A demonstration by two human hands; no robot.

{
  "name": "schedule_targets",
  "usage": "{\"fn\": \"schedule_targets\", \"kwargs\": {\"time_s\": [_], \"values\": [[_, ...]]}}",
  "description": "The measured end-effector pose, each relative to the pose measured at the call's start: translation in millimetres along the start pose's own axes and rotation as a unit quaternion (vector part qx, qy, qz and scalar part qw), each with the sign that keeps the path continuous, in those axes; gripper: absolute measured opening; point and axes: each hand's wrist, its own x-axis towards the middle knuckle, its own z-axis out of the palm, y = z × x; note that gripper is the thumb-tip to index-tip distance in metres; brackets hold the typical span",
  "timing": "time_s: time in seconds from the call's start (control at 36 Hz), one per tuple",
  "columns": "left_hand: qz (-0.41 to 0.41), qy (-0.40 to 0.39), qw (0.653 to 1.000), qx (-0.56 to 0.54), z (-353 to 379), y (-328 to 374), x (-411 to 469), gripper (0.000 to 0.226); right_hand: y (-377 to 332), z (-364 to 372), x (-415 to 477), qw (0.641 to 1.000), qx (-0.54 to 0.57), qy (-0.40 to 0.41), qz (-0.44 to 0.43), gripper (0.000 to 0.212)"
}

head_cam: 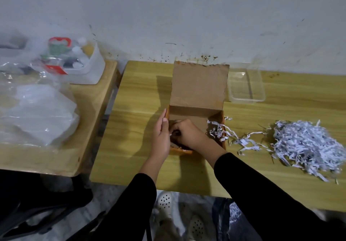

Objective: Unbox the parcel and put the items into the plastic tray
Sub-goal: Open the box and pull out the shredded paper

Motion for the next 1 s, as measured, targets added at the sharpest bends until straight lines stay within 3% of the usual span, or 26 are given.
{"fn": "schedule_targets", "kwargs": {"time_s": [0.19, 0.42, 0.58, 0.81, 1.0], "values": [[0.020, 0.012, 0.998, 0.065, 3, 6, -5, 0.042, 14, -32, -24, 0.993, -0.102, 0.034, 0.047, 0.019], [0.024, 0.016, 0.995, 0.092, 4, 9, -7, 0.042, 37, -61, -79, 0.975, -0.065, 0.201, 0.067, 0.008], [0.039, 0.028, 0.992, 0.113, 6, 11, -9, 0.042, 57, -67, -119, 0.938, -0.008, 0.326, 0.118, 0.007], [0.054, 0.037, 0.990, 0.128, 8, 10, -8, 0.042, 82, -61, -144, 0.936, -0.019, 0.261, 0.235, 0.023], [0.062, 0.040, 0.988, 0.138, 8, 9, -8, 0.041, 62, -73, -136, 0.935, 0.001, 0.304, 0.181, 0.025]]}}
